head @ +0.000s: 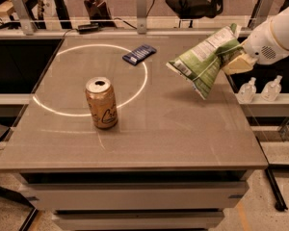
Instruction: Move green jalapeno chip bag near rxbar blueberry
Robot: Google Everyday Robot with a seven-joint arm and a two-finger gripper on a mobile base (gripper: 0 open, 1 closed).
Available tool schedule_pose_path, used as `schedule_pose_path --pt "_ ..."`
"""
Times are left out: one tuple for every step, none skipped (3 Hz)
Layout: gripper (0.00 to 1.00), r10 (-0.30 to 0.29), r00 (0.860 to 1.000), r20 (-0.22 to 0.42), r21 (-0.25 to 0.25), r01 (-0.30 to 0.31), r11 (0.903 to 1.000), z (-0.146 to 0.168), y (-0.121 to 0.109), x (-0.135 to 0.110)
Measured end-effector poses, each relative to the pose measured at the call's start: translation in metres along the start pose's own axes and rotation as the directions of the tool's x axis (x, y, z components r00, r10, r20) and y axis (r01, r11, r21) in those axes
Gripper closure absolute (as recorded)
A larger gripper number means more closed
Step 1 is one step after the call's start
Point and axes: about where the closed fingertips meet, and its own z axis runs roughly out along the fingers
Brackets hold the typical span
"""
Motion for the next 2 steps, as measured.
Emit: schedule_pose_path --pt "1.00 -0.001 1.000 0.003 0.002 0.001 1.0000 0.0010 -0.0021 -0.0014" --pt "1.00 0.004 1.000 0.021 0.008 -0.004 1.0000 0.0094 -0.0071 -0.0034"
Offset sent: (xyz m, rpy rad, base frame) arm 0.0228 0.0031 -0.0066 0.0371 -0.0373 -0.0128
